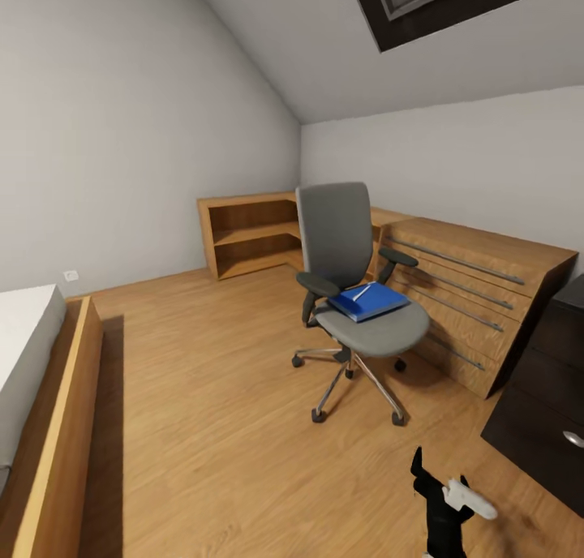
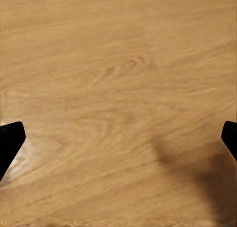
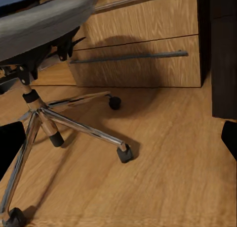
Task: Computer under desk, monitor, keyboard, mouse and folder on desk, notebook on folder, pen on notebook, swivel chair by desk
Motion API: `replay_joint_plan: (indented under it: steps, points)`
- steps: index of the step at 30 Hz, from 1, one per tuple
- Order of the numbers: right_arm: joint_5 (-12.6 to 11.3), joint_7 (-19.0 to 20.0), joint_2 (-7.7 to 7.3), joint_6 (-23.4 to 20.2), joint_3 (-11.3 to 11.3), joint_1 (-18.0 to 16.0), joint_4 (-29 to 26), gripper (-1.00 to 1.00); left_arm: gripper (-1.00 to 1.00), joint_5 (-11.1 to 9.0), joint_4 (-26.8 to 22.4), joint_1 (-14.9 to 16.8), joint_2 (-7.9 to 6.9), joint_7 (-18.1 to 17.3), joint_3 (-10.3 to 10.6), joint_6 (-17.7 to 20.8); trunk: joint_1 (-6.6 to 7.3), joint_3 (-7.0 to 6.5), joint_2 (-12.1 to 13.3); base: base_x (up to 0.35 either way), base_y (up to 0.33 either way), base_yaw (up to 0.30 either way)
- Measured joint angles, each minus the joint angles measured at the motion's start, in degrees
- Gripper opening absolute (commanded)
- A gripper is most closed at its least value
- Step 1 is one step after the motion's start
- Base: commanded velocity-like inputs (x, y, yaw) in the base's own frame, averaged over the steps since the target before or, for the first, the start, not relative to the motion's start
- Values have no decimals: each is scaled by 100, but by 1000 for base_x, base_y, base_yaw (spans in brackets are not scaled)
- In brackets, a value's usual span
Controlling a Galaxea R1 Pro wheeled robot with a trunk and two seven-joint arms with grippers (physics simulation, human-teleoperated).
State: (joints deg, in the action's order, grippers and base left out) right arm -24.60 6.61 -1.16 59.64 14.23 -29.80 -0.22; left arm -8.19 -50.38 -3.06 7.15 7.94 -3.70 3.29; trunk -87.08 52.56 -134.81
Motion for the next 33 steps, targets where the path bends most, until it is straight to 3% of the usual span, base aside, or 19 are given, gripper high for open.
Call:
replay_joint_plan:
  steps: [11, 22, 33]
  points:
    - [33, -14, 15, -8, -30, 183, 117, 100, 100, 96, 233, 1, -14, 11, 32, -126, 242, -199, 441, 0, 0, 0]
    - [0, -17, 15, -674, -16, 190, 126, 100, 100, 117, 662, 2, -30, 15, 36, -130, 484, -396, 882, 0, 0, 0]
    - [-11, -17, 15, -815, -7, 190, 126, 100, 100, 119, 725, 0, -39, 18, 41, -136, 725, -594, 1324, 0, 0, 0]
